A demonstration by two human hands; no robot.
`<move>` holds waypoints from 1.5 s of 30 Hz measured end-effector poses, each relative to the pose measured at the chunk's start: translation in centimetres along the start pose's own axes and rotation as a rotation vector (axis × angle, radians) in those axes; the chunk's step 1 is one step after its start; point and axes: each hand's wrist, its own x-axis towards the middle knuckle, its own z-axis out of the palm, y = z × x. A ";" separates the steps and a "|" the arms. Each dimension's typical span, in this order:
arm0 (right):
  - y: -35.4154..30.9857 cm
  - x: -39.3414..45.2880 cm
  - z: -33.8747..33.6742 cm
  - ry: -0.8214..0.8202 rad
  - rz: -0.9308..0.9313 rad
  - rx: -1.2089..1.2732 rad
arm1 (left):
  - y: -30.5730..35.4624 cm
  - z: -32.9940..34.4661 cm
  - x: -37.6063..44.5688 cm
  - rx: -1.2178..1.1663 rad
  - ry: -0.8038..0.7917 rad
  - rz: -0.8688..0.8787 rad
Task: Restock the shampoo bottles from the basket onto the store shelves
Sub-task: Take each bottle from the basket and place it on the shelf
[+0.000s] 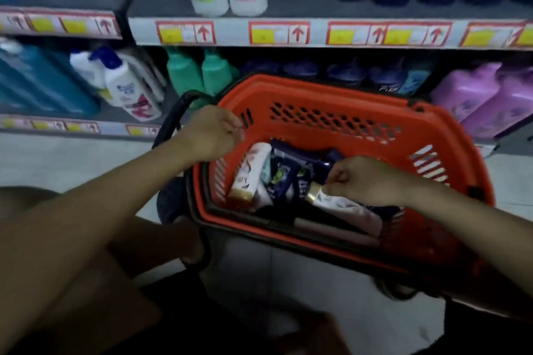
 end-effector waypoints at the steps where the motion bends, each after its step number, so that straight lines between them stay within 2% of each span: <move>1: -0.4 0.9 0.7 -0.042 0.021 0.017 | -0.5 0.9 0.0 0.021 -0.073 -0.043; 3: -1.8 3.2 2.4 -0.071 0.081 0.186 | -1.2 2.2 0.1 0.074 -0.082 -0.088; 6: -5.3 7.0 5.3 -0.066 0.236 0.647 | -1.3 3.3 0.0 0.132 -0.215 -0.107; 8: -7.7 9.2 7.1 -0.077 0.297 0.775 | -0.9 3.6 0.5 0.187 -0.277 -0.101; 11: -10.7 11.9 10.2 -0.093 0.276 0.697 | -0.8 4.1 1.3 0.229 -0.283 -0.041; 13: -11.2 13.3 12.3 -0.028 0.292 0.607 | -0.7 4.0 1.5 0.209 -0.263 0.006; 16: -10.2 13.4 13.4 0.062 0.382 0.687 | -0.5 3.1 2.4 0.176 -0.218 0.059; 20: -6.8 10.4 7.1 0.127 0.383 0.743 | 0.4 1.6 3.0 0.196 -0.292 0.178; 23: -4.0 6.1 -0.9 0.245 0.197 0.698 | 1.4 1.4 3.4 0.181 -0.431 0.260; 26: -3.5 1.5 -6.9 0.356 0.027 0.602 | 3.5 1.9 3.4 -0.020 -0.529 0.268; 28: -3.2 -1.4 -10.0 0.423 -0.043 0.694 | 5.6 2.1 2.8 -0.225 -0.590 0.279; 32: -2.7 -6.2 -14.0 0.530 -0.166 0.984 | 10.0 2.9 0.8 -0.518 -0.485 0.376; 36: -3.3 -9.1 -15.1 0.608 -0.208 1.067 | 13.0 2.6 -0.3 -0.708 -0.365 0.452; 40: -3.8 -10.5 -15.0 0.635 -0.229 1.094 | 14.3 2.4 -0.8 -0.760 -0.309 0.429; 45: -4.3 -11.0 -14.5 0.748 -0.175 1.054 | 15.1 2.3 -1.6 -0.793 -0.336 0.428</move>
